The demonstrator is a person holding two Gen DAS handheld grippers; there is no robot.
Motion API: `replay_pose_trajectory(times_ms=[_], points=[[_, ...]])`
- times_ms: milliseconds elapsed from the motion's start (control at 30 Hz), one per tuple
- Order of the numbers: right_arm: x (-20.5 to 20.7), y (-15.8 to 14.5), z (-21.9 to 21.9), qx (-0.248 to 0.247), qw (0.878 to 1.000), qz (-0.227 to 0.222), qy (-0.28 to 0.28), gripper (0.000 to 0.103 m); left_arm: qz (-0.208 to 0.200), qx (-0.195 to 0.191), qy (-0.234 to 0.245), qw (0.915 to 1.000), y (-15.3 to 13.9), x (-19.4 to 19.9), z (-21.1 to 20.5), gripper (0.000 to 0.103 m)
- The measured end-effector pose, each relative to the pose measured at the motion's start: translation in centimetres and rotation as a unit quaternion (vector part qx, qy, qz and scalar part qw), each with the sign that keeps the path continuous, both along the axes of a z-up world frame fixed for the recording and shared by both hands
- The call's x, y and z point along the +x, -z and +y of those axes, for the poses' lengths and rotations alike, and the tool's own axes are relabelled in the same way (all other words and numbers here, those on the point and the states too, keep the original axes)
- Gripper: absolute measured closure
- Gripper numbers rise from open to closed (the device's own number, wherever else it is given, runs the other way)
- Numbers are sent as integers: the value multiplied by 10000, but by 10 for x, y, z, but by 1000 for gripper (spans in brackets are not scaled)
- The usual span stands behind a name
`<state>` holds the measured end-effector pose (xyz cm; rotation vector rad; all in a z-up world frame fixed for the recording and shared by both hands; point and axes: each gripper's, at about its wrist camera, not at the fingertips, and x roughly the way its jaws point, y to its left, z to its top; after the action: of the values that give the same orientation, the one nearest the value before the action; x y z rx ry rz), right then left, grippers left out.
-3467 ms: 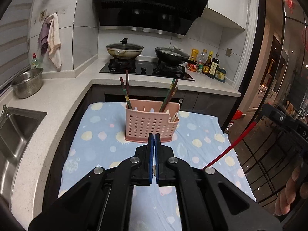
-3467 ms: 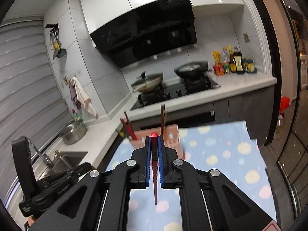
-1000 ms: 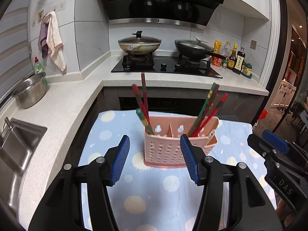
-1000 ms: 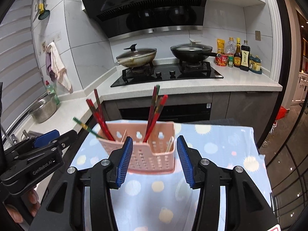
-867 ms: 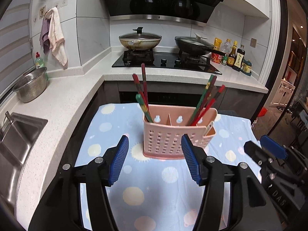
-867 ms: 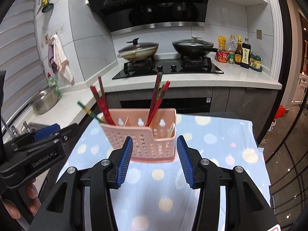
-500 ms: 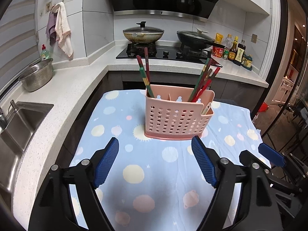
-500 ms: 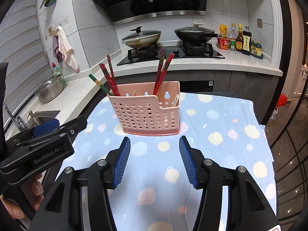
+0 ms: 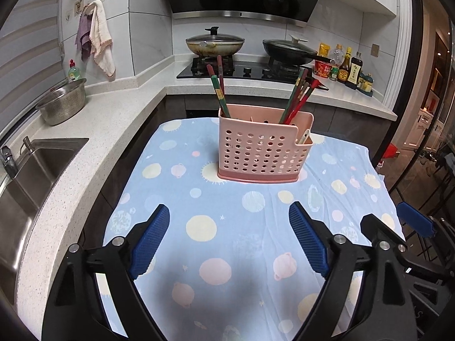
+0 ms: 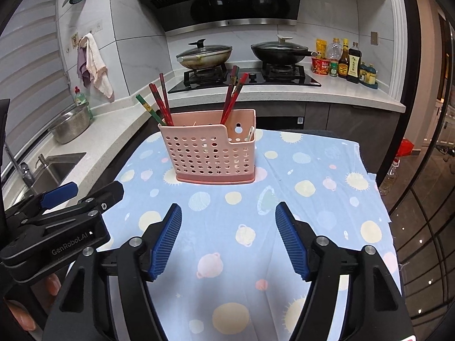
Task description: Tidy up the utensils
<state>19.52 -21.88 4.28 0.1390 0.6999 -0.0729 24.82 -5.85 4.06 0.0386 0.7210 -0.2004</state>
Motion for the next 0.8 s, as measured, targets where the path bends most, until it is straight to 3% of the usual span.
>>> replay_pose_trajectory(times_ms=[567, 633, 800], points=[[-20, 3, -6, -80, 9998, -46, 185, 16, -44, 165, -145, 9997, 7, -19, 1, 10], [-22, 6, -7, -54, 9998, -22, 200, 6, -78, 219, -188, 9996, 8, -22, 1, 10], [-28, 10, -7, -140, 9996, -52, 243, 7, -86, 321, -167, 9993, 11, -27, -1, 7]])
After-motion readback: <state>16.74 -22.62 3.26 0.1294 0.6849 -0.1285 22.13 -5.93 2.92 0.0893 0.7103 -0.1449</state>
